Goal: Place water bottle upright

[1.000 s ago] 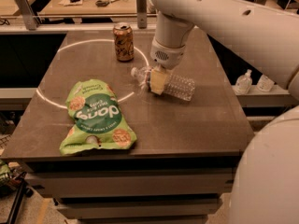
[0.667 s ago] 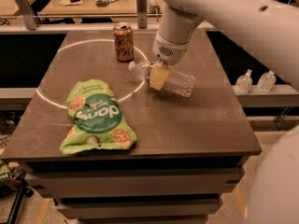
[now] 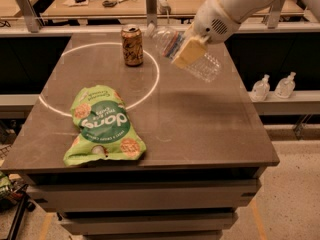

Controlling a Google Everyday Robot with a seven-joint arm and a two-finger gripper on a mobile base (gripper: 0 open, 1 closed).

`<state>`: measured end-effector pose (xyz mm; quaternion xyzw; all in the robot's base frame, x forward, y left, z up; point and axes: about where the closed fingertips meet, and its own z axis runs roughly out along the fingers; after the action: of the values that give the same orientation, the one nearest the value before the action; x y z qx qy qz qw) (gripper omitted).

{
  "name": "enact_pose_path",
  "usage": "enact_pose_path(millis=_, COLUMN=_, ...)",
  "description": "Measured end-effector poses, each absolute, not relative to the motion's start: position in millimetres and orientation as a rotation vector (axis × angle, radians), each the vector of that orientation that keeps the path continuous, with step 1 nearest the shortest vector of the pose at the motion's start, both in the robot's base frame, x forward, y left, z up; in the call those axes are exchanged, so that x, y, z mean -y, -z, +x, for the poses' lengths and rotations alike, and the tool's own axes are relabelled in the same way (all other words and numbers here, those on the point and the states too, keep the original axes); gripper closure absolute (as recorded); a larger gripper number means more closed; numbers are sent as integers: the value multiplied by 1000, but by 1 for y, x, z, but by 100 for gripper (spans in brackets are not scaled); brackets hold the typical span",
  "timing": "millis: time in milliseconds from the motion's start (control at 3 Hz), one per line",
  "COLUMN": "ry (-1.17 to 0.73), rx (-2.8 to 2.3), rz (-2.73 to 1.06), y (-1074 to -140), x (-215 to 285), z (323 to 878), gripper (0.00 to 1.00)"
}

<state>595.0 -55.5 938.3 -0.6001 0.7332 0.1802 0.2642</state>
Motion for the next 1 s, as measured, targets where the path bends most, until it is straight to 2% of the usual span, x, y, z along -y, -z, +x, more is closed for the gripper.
enact_pose_path(millis=1000, ry=-996, rx=-1360, rz=-1406, y=-992, x=88, z=587, gripper=100)
